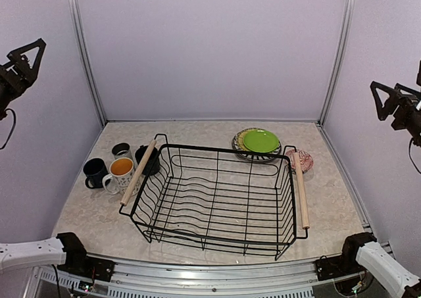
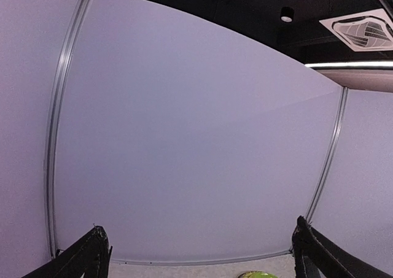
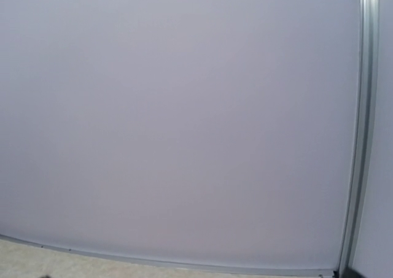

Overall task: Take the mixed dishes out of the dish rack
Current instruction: Reset both arms

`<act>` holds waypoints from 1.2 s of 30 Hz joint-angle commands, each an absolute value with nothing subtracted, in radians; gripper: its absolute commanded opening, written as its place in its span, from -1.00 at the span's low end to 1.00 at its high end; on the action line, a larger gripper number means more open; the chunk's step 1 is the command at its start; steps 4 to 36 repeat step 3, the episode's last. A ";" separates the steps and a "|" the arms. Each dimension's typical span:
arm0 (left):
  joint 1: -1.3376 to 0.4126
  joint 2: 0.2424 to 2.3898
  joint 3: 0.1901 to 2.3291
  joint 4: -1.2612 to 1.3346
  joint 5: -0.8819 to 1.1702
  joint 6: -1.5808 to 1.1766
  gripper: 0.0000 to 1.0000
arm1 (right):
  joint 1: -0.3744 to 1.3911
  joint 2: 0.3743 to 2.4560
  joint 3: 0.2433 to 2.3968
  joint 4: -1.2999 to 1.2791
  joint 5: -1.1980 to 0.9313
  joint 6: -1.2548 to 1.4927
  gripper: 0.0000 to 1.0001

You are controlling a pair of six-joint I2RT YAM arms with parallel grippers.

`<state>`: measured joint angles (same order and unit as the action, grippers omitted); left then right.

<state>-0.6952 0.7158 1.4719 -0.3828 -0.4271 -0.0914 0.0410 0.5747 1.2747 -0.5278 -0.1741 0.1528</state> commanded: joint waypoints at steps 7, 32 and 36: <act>-0.689 0.710 1.476 -0.446 -0.437 -0.125 0.98 | 0.049 0.558 1.276 -0.559 -0.099 0.168 1.00; -0.689 0.710 1.476 -0.446 -0.437 -0.125 0.98 | 0.049 0.558 1.276 -0.559 -0.099 0.168 1.00; -0.689 0.710 1.476 -0.446 -0.437 -0.125 0.98 | 0.049 0.558 1.276 -0.559 -0.099 0.168 1.00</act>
